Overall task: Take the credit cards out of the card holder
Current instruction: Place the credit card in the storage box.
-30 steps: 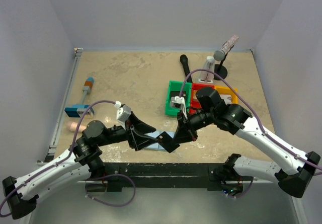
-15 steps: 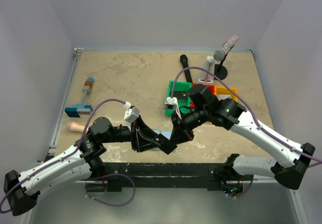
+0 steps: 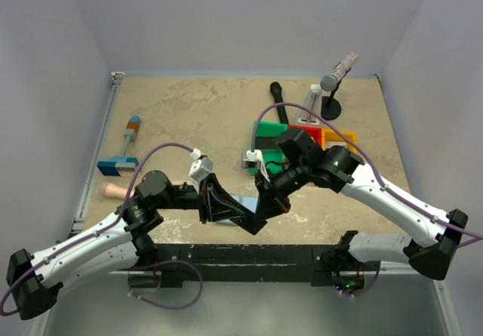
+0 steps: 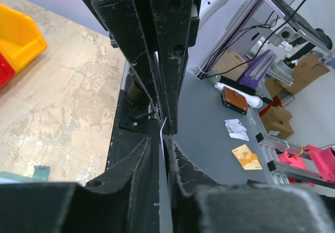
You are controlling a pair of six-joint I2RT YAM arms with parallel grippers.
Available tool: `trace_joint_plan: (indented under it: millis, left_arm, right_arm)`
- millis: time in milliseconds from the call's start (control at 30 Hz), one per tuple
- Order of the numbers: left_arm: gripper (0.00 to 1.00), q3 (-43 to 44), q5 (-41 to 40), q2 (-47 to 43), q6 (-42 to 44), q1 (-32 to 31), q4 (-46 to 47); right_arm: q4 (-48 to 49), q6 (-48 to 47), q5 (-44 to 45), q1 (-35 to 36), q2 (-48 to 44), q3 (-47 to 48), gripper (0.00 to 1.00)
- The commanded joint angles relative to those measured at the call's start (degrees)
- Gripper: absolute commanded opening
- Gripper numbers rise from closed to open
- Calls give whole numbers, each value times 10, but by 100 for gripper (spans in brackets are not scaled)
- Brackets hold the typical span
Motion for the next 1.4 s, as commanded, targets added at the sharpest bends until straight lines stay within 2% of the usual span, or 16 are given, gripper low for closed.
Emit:
trace_joint_plan:
  millis: [0,67,133,200,267,300,367,400,500,600,700,867,933,1033,1167,1367]
  left_arm:
    - [18,26,28,11,-10,3,46]
    - [11,23,32,14,-15,4,53]
    - [0,22,34,17,-17,5,55]
    - [0,20,37,17,-20,6,57]
    - [0,18,33,17,-24,8,60]
    - [0,18,28,17,-25,10,59]
    - [0,22,11,11,-24,23,51]
    - [0,24,-5,5,-24,37,40]
    - [0,15,-28,-6,-77,113,74]
    - [0,-1,-25,13,-187,209,170]
    - [0,-9,-50,50,-285,255,273]
    - [0,-31,-126,110,-377,259,407]
    - [0,-41,-148,135,-407,258,464]
    - [0,-39,-153,168,-421,254,506]
    - [0,-40,-175,173,-413,241,514]
    - [0,-39,-188,155,-367,216,467]
  right_arm:
    - [-10,-19,1,5,-7,26,0]
    - [-11,-19,3,6,-6,23,0]
    - [-15,-21,5,7,-4,23,0]
    - [-15,-21,10,6,-7,22,3]
    - [-13,-18,27,7,-11,22,30]
    - [-9,-11,35,7,-14,21,40]
    - [6,-2,68,5,-21,18,52]
    - [19,6,82,0,-29,12,70]
    - [85,50,97,-39,-60,-7,73]
    - [198,110,142,-61,-117,-36,76]
    - [258,145,226,-62,-143,-58,77]
    - [348,241,369,-62,-167,-123,75]
    - [445,299,432,-62,-190,-203,77]
    - [627,367,473,-62,-214,-295,79]
    - [670,416,456,-67,-189,-296,75]
    - [754,443,392,-67,-171,-305,72]
